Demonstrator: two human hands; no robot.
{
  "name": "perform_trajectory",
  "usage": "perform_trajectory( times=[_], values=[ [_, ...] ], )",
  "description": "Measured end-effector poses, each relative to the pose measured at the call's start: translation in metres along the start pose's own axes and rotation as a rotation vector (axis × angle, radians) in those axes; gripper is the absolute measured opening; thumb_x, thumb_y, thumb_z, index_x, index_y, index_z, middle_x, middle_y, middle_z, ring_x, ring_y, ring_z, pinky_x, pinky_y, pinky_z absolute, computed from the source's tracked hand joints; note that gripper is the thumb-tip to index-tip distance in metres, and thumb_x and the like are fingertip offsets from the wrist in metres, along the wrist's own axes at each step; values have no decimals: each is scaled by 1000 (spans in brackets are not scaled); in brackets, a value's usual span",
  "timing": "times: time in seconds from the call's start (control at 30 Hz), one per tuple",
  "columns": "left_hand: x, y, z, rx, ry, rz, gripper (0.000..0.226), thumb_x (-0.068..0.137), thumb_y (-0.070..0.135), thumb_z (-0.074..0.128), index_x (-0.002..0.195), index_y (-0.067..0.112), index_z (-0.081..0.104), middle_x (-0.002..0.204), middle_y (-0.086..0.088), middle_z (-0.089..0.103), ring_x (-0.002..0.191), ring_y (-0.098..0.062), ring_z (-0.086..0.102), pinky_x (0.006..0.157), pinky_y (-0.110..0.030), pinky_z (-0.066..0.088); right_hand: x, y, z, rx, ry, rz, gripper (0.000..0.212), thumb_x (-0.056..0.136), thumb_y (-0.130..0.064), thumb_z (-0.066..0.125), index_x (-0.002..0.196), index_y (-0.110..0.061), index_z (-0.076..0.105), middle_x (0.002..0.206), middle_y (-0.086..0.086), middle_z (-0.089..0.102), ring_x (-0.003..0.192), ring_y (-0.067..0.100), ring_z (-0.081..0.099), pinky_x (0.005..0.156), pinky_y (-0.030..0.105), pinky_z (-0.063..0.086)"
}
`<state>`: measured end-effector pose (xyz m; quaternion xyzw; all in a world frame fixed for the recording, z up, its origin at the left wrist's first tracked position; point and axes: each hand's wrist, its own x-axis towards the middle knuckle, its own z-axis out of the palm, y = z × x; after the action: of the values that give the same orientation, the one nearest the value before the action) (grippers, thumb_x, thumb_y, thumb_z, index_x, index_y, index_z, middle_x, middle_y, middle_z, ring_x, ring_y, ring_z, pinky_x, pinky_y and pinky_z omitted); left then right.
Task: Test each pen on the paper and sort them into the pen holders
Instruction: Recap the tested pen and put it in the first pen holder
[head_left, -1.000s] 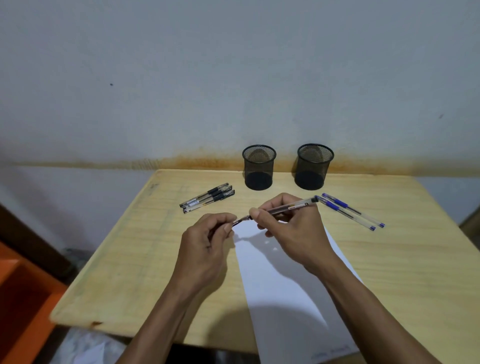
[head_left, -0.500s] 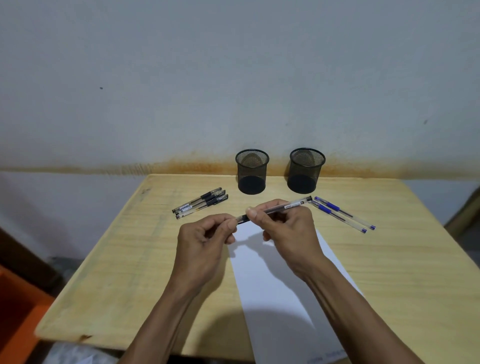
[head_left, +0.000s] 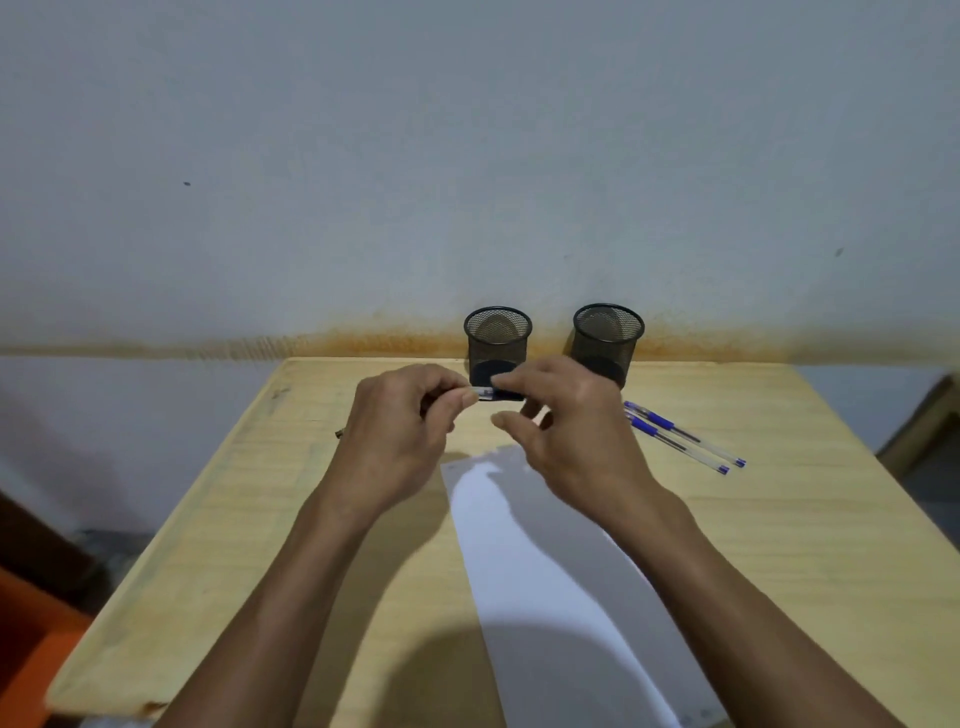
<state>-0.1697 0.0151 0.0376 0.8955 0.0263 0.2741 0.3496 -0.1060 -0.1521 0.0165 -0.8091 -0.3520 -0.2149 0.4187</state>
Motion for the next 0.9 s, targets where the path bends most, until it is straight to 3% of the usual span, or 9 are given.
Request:
perform_trajectory(
  times=[0.13,0.27,0.4,0.53,0.67,0.77,0.9],
  values=[
    [2,-1,7,-77,-13,-11,8,90,23,69,84,21,75,65,5,69,61,-9,65,58,-20,49,-1,15,15,-30,-33,-74,17,85,-17,76,100,-9,78,90,7,72,72,22,66,66,42,57],
    [3,-9,19,-140,-5,-48,9,85,29,73,86,21,75,70,8,71,65,-7,66,60,-21,52,-5,27,23,-35,-63,-90,21,90,-17,71,110,-14,73,90,2,70,72,16,63,64,36,55],
    [22,-27,33,-163,136,-156,27,77,41,79,93,20,72,74,8,68,67,-5,63,61,-13,48,22,46,15,166,153,191,34,87,-12,77,115,-27,64,74,-5,64,64,8,62,63,22,55],
    [56,-53,55,-94,126,-200,41,81,40,77,112,16,66,91,6,64,79,-15,65,72,-36,57,65,66,1,261,358,363,13,94,-23,69,102,-29,60,69,-3,73,68,18,74,71,47,62],
    [89,-67,84,-55,63,-218,68,81,47,73,136,15,51,124,-1,57,110,-17,57,94,-34,48,106,82,1,313,477,426,8,95,-31,67,92,-30,60,75,-1,76,72,13,76,72,51,62],
    [105,-74,99,-41,20,-236,75,79,53,72,139,15,46,133,-3,52,119,-21,54,101,-37,45,123,97,18,278,426,494,11,94,-31,68,86,-29,61,71,-4,74,71,11,76,73,49,62],
    [113,-80,108,-40,18,-210,71,80,52,71,137,16,49,128,-2,55,116,-19,56,96,-27,43,122,115,44,192,294,552,13,92,-28,71,86,-17,67,70,-3,72,68,10,73,69,28,58]
  ],
)
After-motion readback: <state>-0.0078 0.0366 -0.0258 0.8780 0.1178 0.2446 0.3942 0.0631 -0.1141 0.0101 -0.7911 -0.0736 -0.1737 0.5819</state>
